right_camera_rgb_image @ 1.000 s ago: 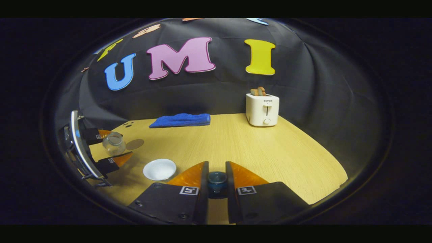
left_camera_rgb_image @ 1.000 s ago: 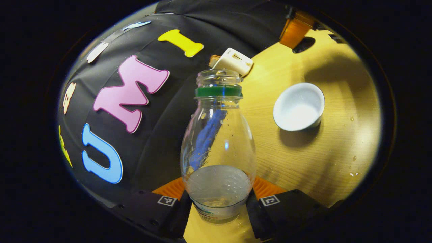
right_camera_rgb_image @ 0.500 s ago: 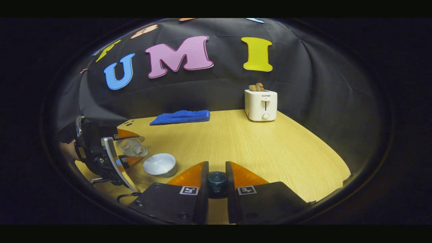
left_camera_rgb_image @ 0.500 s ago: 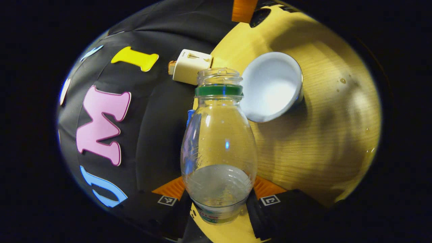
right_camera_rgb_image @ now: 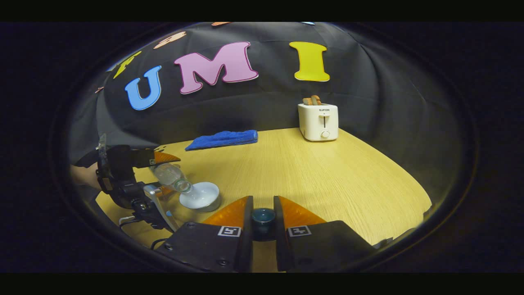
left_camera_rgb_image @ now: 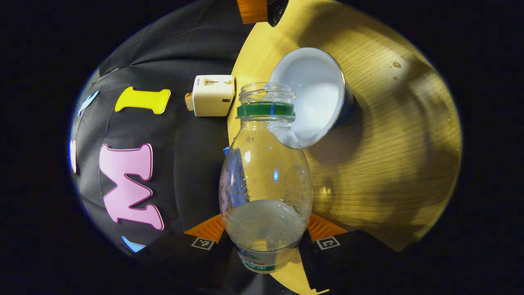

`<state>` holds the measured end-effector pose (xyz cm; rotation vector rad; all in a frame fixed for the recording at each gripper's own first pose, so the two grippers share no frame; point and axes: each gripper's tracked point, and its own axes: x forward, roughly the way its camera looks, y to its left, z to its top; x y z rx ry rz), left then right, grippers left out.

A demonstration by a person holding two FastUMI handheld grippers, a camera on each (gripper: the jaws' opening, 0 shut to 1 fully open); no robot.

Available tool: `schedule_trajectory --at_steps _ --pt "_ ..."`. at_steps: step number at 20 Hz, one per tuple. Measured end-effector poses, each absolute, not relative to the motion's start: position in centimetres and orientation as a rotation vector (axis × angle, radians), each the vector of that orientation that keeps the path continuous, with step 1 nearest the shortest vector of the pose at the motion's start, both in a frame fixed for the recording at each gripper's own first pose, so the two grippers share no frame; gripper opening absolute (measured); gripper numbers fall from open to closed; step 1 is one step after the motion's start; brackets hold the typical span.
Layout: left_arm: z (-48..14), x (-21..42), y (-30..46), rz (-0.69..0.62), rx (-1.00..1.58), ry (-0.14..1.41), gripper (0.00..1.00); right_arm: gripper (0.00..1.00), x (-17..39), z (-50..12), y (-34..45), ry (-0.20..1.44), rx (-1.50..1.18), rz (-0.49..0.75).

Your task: Open the teacup lid with one hand, grasp the water bottle and pour water into the teacup with the other hand; after pouring, place the water bottle on the coaster and then close the teacup lid.

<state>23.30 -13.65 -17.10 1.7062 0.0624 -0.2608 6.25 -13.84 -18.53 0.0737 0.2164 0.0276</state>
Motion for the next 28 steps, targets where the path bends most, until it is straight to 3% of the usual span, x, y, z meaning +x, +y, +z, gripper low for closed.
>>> schedule_trajectory --at_steps 1,12,13,15,16,23,25,27,28 --pt "-17.1 23.4 -13.7 -0.262 1.726 0.054 0.75 0.27 6.2 -18.5 -13.7 0.217 0.068 0.032" --pt "-15.1 25.3 -13.5 -0.258 1.868 -0.022 0.74 0.27 6.2 -18.2 -12.4 0.212 0.071 0.069" --pt "-14.9 25.4 -13.5 -0.257 1.875 -0.028 0.74 0.31 6.1 -18.3 -12.3 0.213 0.071 0.073" --pt "-14.8 25.7 -13.4 -0.257 1.895 -0.033 0.74 0.31 6.1 -18.3 -12.2 0.213 0.065 0.077" --pt "-14.7 25.6 -13.4 -0.257 1.905 -0.041 0.74 0.27 6.0 -18.3 -12.1 0.214 0.063 0.081" --pt "-13.8 25.9 -13.6 -0.29 2.028 -0.076 0.75 0.27 5.6 -17.9 -11.5 0.206 0.054 0.104" --pt "-13.3 26.1 -13.5 -0.296 2.073 -0.081 0.75 0.22 5.4 -17.9 -11.4 0.204 0.054 0.107" --pt "-12.7 26.4 -13.6 -0.299 2.105 -0.082 0.75 0.31 5.3 -18.1 -11.5 0.206 0.059 0.103" --pt "-12.6 26.7 -13.7 -0.299 2.12 -0.083 0.75 0.27 5.2 -18.2 -11.4 0.208 0.062 0.103"
